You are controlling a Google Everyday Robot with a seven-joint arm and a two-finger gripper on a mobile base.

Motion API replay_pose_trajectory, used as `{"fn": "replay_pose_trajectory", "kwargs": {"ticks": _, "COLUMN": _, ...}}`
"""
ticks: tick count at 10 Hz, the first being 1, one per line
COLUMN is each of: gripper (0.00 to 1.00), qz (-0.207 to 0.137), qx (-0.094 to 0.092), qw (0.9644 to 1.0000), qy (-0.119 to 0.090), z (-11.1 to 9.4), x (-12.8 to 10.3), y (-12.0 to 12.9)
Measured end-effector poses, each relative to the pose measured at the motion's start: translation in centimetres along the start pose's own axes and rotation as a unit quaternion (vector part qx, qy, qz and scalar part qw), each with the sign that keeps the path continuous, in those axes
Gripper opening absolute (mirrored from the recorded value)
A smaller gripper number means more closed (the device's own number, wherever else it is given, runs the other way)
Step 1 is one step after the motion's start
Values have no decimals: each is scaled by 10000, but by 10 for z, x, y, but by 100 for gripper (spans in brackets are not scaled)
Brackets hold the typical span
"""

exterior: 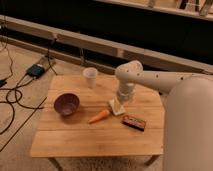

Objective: Place the eraser in the ceramic cup

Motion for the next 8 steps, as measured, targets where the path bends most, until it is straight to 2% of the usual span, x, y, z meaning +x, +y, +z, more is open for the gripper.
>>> {"fn": "replay_pose_trajectory", "kwargs": {"ticks": 2, "gripper": 65, "qz": -265, "qx": 84, "qw": 9996, "qy": 65, "z": 2, "x": 8, "y": 3}}
{"fn": "replay_pose_trajectory", "kwargs": {"ticks": 8, "gripper": 65, "qz": -269, "qx": 88, "qw": 9996, "qy": 48, "z": 2, "x": 7, "y": 3}}
